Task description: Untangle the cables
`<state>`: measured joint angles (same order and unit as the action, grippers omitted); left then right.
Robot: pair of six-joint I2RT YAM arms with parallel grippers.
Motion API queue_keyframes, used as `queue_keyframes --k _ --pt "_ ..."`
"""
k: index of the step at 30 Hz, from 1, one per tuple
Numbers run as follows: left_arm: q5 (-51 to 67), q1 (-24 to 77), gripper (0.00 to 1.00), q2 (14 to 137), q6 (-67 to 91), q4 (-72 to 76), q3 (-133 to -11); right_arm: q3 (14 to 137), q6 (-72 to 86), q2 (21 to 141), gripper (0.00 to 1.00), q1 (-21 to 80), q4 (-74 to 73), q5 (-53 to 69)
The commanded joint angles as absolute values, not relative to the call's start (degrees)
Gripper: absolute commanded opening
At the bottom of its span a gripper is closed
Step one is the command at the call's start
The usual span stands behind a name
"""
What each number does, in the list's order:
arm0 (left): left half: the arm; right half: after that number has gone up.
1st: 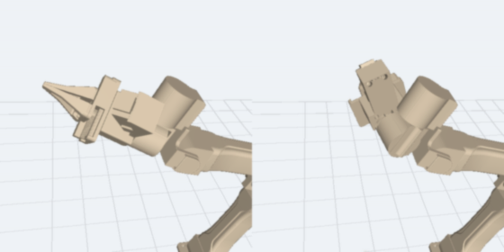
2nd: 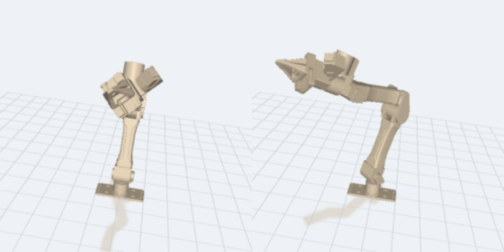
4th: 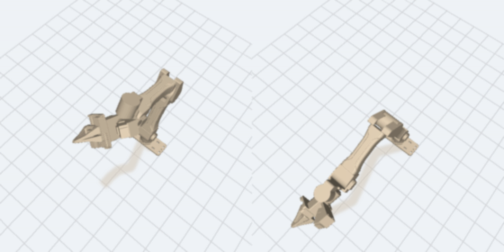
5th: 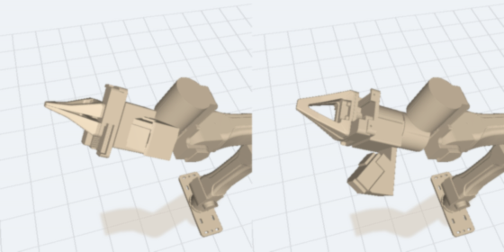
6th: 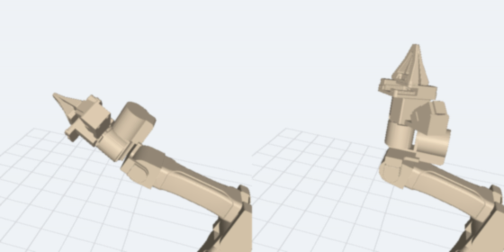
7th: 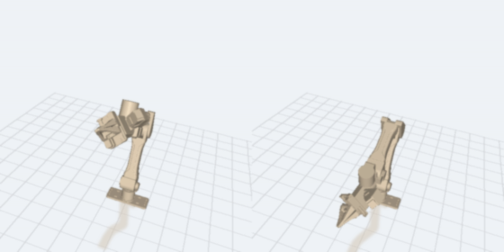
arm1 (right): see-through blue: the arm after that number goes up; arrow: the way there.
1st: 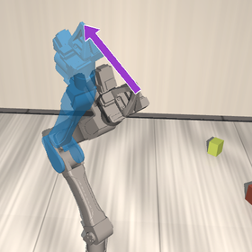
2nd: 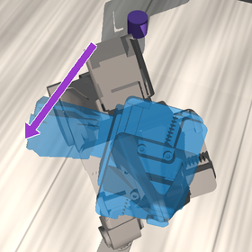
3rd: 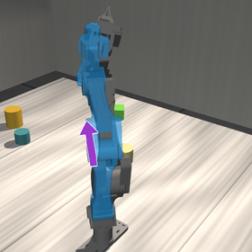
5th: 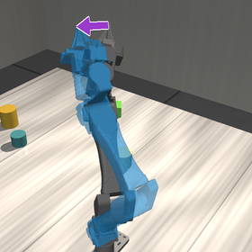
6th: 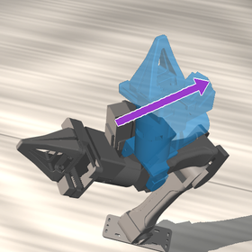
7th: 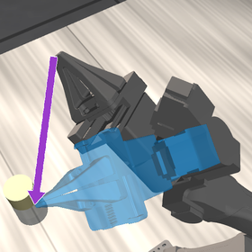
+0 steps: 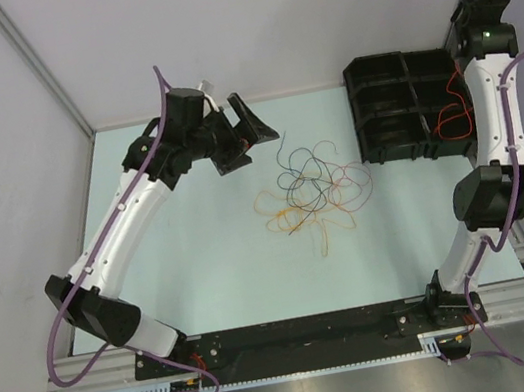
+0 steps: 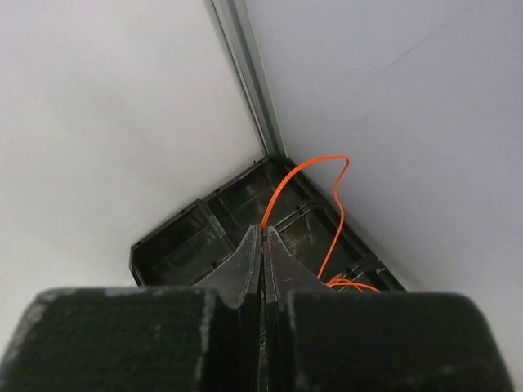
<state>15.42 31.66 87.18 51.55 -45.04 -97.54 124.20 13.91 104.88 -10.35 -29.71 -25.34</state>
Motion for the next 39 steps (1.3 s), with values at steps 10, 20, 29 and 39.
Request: queue_keyframes --k 10,20,29,39 --pt "17.23 32.08 1.0 88.42 50.98 -43.15 -99.76 104.43 22.58 96.77 0.0 -12.3 -24.18 -20.39" --pt "17.4 31.82 1.0 87.01 49.48 -43.33 -98.62 91.85 23.99 96.77 0.0 -12.3 -18.02 -16.61" --pt "16.7 31.29 1.0 84.2 49.31 -43.94 -95.89 85.0 26.27 97.91 0.0 -12.31 -16.78 -20.27" --pt "15.91 30.41 1.0 79.63 49.22 -43.68 -91.32 81.04 35.23 99.4 0.0 -13.8 -23.64 -23.64"
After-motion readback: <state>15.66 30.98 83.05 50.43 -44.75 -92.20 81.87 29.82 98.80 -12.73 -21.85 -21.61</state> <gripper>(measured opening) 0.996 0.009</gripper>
